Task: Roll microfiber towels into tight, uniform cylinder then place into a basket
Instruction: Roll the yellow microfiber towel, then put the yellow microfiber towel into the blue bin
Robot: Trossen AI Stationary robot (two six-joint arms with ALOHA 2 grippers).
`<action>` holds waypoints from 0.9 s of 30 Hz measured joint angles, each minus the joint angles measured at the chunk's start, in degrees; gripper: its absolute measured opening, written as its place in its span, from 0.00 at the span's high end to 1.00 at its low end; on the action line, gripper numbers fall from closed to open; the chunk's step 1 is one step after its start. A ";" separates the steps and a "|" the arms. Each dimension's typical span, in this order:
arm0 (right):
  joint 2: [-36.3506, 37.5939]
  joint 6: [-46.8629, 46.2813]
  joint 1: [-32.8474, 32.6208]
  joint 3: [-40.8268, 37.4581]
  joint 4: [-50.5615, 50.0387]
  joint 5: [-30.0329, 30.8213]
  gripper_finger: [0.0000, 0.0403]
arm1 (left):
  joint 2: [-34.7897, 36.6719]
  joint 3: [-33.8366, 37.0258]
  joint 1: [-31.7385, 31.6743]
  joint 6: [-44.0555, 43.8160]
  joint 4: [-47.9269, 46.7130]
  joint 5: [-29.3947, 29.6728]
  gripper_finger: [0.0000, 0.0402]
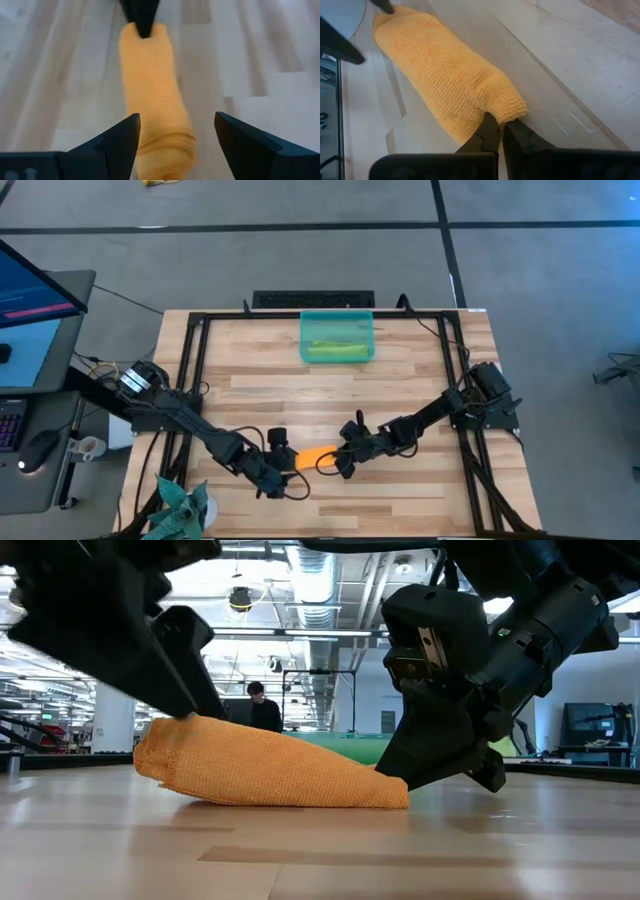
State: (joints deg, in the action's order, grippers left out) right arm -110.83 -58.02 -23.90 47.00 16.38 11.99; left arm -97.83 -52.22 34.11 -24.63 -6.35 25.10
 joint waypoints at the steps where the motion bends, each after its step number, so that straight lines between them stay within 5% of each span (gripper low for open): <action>1: 0.00 0.00 0.00 0.00 0.00 -0.02 0.95 | -0.85 -0.64 0.00 -0.10 -0.88 1.05 0.38; 18: -0.02 0.07 -0.09 0.00 0.00 0.11 0.94 | -10.57 -7.50 -0.33 -8.02 -15.63 3.67 0.40; 27: -0.02 1.03 -0.09 0.00 0.02 0.09 0.95 | -10.94 -10.08 -0.22 -3.42 -16.44 3.07 0.68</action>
State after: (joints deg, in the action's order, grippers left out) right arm -110.85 -56.99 -23.99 47.00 16.40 12.08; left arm -108.77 -62.30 33.89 -28.06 -22.79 28.17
